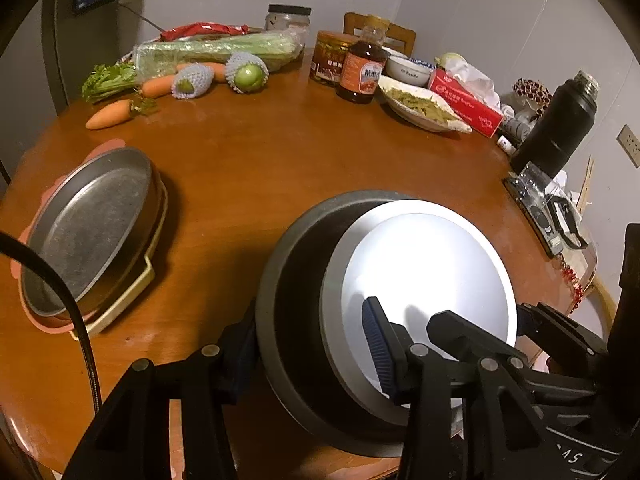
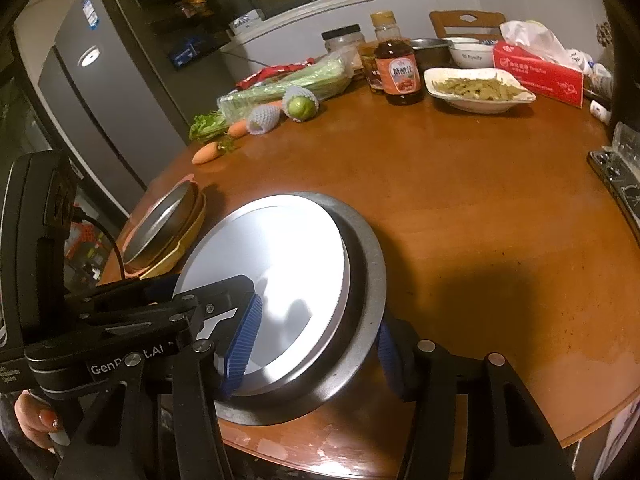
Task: Organize plates and bowls
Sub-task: 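Grasp the steel bowl rim with the left gripper and lift it, then carry the steel bowl with the left gripper over the grey pan stack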
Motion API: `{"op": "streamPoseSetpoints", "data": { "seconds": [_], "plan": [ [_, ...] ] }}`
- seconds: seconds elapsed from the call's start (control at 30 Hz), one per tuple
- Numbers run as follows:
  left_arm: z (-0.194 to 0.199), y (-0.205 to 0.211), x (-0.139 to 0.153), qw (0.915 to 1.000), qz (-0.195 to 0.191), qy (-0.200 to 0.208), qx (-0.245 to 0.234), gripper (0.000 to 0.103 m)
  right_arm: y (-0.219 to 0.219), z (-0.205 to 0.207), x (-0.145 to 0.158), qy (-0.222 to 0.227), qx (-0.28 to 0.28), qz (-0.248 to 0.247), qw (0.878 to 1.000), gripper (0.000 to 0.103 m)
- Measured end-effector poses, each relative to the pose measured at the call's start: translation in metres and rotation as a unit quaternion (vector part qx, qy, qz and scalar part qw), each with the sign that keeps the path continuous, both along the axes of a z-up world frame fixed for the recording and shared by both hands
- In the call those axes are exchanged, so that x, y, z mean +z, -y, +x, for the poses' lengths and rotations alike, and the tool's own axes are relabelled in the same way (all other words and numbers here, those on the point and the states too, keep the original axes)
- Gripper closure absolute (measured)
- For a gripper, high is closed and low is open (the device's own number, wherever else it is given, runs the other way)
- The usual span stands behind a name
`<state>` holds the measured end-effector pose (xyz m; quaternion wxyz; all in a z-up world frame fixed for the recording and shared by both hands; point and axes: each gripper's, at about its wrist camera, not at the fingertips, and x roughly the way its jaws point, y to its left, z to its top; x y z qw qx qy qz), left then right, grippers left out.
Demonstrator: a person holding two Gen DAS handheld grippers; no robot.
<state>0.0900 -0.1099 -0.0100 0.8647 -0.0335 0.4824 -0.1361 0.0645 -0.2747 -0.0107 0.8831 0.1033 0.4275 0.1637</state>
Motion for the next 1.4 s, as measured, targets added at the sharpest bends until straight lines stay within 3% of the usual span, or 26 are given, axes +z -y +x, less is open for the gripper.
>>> {"op": "streamPoseSetpoints", "data": {
  "seconds": [0.87, 1.4],
  "plan": [
    [-0.02, -0.084, 0.038, 0.9965, -0.007, 0.055, 0.063, 0.055, -0.081, 0.006, 0.035, 0.041, 0.066, -0.008, 0.997, 0.046],
    [0.01, -0.161, 0.048, 0.9916, 0.001, 0.066, 0.111, 0.055, -0.164, 0.045, 0.05, 0.061, 0.117, -0.019, 0.991, 0.046]
  ]
}}
